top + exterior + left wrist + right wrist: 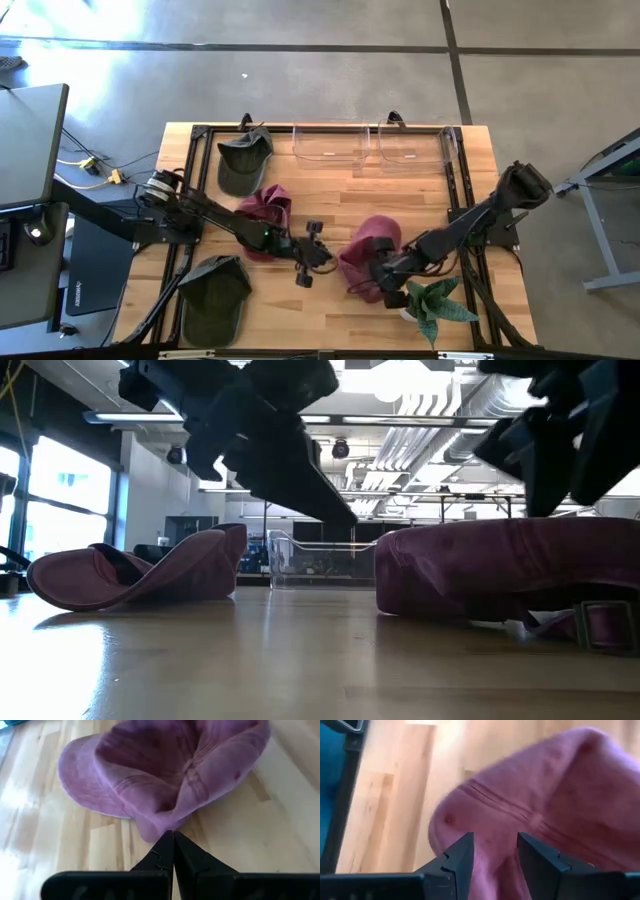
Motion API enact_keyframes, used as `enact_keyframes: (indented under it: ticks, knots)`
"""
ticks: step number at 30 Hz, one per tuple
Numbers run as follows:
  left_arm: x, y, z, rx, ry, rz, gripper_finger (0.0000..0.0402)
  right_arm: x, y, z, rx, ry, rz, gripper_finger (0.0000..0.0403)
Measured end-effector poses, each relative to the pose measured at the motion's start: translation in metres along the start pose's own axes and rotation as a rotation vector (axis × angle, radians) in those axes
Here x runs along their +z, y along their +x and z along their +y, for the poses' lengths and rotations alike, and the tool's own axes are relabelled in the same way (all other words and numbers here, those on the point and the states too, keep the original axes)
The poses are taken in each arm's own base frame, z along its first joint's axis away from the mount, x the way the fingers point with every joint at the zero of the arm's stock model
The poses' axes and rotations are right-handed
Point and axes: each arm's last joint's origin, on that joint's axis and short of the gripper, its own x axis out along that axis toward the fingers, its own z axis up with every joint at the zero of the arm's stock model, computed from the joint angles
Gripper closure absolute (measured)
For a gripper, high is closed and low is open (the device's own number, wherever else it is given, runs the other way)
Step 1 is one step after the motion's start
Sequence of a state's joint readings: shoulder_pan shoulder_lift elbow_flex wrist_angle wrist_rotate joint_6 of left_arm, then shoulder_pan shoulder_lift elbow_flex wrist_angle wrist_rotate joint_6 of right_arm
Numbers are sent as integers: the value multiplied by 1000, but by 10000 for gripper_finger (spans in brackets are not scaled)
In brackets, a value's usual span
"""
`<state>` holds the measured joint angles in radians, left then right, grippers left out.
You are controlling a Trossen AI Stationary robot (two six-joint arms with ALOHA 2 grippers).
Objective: Pick & Place hat
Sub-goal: Put the right red cap into the left transparent bin
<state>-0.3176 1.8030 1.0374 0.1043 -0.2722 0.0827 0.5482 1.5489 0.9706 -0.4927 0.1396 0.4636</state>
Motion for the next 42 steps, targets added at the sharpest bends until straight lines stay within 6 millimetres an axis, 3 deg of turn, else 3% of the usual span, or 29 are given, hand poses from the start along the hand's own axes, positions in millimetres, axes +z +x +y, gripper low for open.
enact_keyframes:
  ticks: [6,12,17,25,33,38,42]
  knots:
    - [13,1,11,38,-9,-50,400,-10,-12,-2,-97,48,53,237]
    - [25,1,23,28,-19,-97,378,-14,5,-3,-122,-94,131,185]
    - [21,2,23,17,-33,-65,367,-21,22,-5,-186,-266,201,185]
    - [21,2,22,16,-32,-60,367,-25,33,-6,-224,-363,263,247]
    - [19,1,19,8,-22,-39,367,-27,33,-8,-242,-361,282,387]
    - [26,-11,-2,174,128,33,367,-22,19,-11,-333,-341,228,379]
    - [43,-30,-23,429,266,30,367,-8,-11,-13,-426,-338,112,396]
